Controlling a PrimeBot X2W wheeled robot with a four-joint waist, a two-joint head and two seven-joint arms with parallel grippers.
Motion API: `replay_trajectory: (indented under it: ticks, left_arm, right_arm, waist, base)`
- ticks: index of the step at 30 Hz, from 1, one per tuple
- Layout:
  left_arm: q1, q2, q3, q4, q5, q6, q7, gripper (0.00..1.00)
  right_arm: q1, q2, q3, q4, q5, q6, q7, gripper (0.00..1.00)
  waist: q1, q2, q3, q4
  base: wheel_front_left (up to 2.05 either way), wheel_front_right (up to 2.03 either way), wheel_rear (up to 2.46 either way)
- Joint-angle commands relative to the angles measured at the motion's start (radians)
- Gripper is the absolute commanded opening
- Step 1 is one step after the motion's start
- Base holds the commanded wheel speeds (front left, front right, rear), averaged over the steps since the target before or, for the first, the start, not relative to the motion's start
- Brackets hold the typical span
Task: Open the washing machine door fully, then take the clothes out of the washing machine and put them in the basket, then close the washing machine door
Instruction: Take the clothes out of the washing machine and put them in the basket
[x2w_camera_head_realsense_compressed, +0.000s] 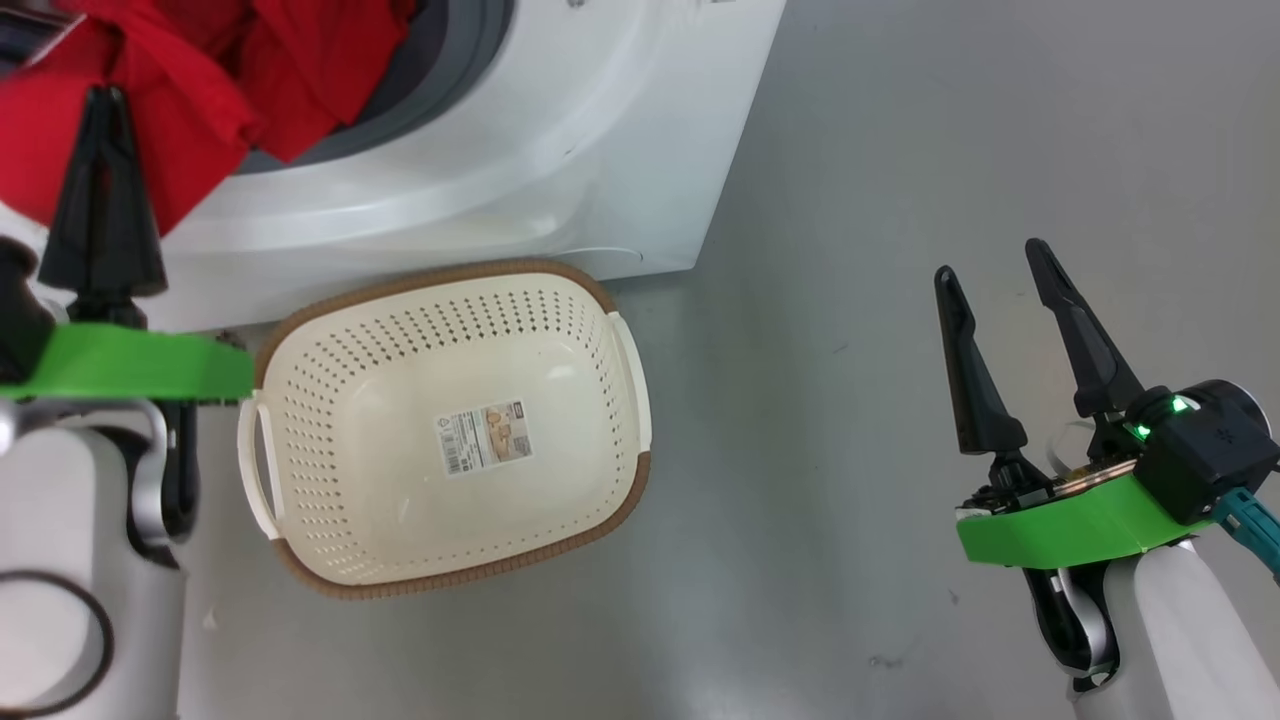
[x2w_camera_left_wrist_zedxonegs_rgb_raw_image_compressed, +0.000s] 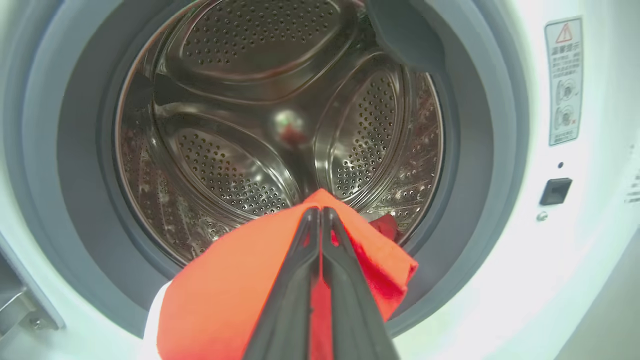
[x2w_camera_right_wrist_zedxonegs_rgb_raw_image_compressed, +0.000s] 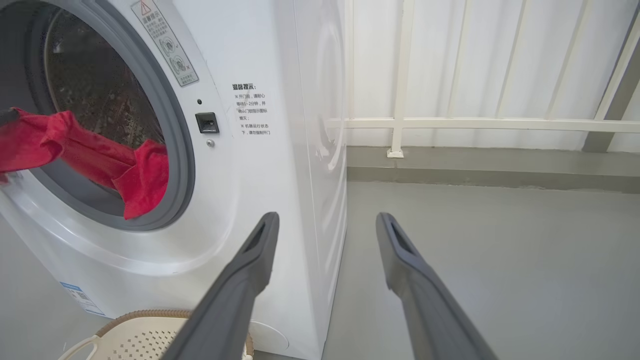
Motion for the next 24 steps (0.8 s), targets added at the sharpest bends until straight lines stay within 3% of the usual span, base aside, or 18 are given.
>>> replay_trajectory:
  ticks: [1,11,24]
  left_arm:
    - [0.029,0.029,0.039,-0.047,0.01,-0.01,-0.008,0.0]
    - [0.208,-0.031,0.074,-0.232,0.046,-0.039,-0.008,0.0]
    - [0.342,-0.101,0.08,-0.376,0.063,-0.05,-0.008,0.0]
  right_arm:
    - [0.007,-0.001,0.016,-0.02,0.007,0.005,-0.006,1.0]
    - [0.038,-0.001,-0.006,-0.017,0.008,0.005,-0.006,1.0]
    - [0.071,-0.001,-0.016,-0.015,0.008,0.005,-0.006,1.0]
  waist:
    - [0.0,0.0,-0.016,0.0]
    - [0.0,0.0,-0.085,0.012]
    - [0.0,0.0,-0.166,0.045]
  base:
    - [0.0,0.0,0.0]
    - [0.0,0.0,0.0]
    - [0.0,0.0,0.0]
